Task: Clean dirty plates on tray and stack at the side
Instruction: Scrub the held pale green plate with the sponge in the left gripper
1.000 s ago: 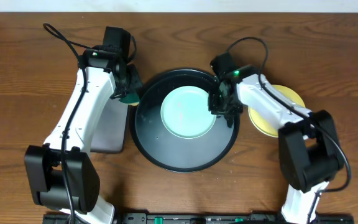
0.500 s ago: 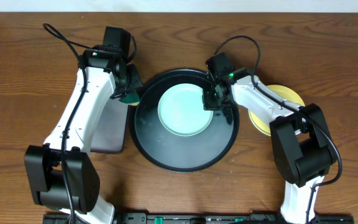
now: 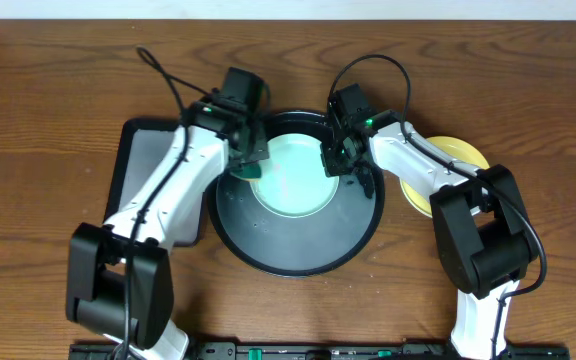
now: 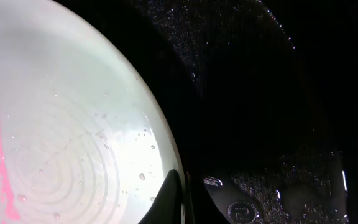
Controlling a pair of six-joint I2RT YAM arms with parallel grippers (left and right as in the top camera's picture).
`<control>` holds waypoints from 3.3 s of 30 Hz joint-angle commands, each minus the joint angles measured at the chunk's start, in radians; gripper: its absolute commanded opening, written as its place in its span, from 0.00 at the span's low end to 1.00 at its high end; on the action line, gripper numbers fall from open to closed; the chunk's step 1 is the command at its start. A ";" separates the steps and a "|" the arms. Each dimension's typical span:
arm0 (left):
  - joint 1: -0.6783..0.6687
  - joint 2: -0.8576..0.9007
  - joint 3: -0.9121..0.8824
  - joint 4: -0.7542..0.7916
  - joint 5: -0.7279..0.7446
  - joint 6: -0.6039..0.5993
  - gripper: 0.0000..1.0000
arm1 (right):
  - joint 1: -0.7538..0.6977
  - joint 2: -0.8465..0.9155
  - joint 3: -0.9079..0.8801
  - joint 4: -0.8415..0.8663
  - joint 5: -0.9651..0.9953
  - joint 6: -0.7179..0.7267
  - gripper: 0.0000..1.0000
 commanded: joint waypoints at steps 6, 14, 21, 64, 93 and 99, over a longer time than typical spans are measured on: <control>-0.031 0.202 0.035 0.102 0.124 -0.047 0.07 | 0.016 0.027 -0.002 0.001 -0.015 -0.018 0.01; -0.090 0.315 0.041 0.100 0.256 -0.045 0.08 | 0.016 0.027 -0.002 -0.001 -0.015 -0.019 0.01; -0.122 0.315 0.041 0.153 0.330 -0.005 0.08 | 0.016 0.027 -0.002 -0.002 -0.015 -0.019 0.01; -0.042 0.305 0.038 0.082 -0.134 0.175 0.08 | 0.016 0.027 -0.002 -0.006 -0.014 -0.020 0.01; 0.040 0.305 0.035 -0.059 0.069 0.167 0.08 | 0.016 0.027 -0.002 -0.006 -0.014 -0.020 0.01; -0.005 0.305 0.035 -0.076 0.452 0.254 0.08 | 0.016 0.027 -0.002 -0.006 -0.014 -0.019 0.01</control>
